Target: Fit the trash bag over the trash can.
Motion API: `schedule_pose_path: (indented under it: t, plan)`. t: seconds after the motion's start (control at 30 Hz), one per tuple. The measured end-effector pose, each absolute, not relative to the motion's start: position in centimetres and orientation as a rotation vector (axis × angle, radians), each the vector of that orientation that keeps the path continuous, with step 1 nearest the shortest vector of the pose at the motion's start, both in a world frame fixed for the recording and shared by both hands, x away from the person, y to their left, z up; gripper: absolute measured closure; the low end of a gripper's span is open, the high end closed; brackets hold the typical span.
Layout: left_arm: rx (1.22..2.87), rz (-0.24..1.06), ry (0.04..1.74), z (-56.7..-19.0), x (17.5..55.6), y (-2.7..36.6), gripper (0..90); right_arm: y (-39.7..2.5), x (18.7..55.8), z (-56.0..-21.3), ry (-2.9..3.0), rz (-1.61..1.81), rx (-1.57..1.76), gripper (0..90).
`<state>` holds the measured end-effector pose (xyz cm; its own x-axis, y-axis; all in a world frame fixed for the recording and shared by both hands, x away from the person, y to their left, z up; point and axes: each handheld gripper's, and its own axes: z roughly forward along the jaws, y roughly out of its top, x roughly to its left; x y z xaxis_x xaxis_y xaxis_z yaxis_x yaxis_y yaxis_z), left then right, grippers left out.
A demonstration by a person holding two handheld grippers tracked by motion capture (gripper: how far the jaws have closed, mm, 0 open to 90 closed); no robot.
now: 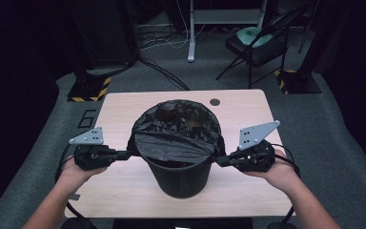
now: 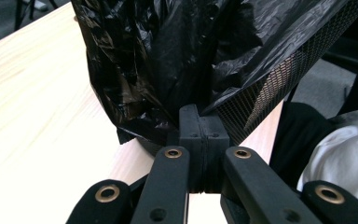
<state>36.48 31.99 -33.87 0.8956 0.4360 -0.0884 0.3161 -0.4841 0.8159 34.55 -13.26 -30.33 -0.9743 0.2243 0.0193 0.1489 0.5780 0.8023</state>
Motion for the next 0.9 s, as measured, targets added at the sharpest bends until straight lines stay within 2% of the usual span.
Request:
schedule_pose_path:
  t: [0.53,0.9]
  plan:
    - [2.113,0.105,0.463,-34.9,35.7,31.0,89.8,-12.3,34.8,-32.6,2.764,1.284,0.307,89.6]
    - [2.157,0.112,0.596,-37.7,37.6,31.8,89.7,-11.2,35.0,-34.6,2.812,1.149,0.313,89.4]
